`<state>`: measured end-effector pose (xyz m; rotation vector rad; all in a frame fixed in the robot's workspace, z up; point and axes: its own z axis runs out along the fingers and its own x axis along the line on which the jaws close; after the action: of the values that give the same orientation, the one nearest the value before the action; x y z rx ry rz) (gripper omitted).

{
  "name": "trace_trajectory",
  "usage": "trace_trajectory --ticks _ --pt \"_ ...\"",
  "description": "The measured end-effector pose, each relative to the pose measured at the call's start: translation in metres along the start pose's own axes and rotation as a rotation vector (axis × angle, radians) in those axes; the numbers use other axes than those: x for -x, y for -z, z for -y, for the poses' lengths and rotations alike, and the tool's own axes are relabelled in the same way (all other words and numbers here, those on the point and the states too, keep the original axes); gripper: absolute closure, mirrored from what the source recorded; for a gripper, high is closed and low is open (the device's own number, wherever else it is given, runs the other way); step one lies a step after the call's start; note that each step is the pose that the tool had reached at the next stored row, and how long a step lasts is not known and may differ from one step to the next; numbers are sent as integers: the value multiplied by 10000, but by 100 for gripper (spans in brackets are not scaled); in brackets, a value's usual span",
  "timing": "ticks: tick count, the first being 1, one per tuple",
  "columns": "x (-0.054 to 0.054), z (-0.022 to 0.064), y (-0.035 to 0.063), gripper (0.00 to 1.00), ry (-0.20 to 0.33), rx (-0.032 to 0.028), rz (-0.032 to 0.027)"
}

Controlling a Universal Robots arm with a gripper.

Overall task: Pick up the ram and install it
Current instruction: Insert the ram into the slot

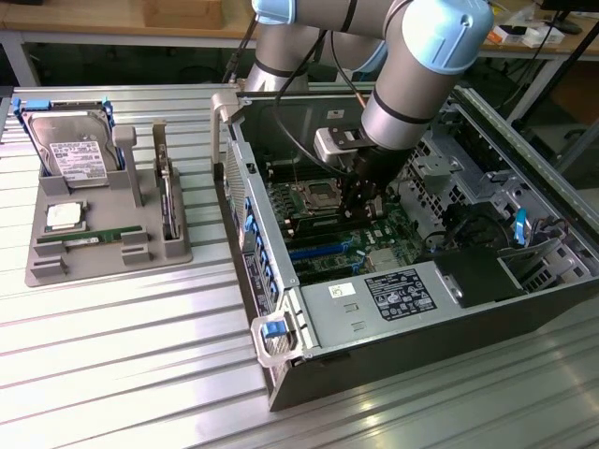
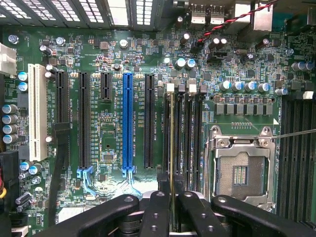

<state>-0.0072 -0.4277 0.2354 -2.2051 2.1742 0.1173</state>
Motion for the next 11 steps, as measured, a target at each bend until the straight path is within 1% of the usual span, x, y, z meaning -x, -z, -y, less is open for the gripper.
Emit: trace_trajectory --ticks 8,11 --pt "0 0 0 87 0 0 0" --pt "-4 1 -40 87 0 -1 -1"
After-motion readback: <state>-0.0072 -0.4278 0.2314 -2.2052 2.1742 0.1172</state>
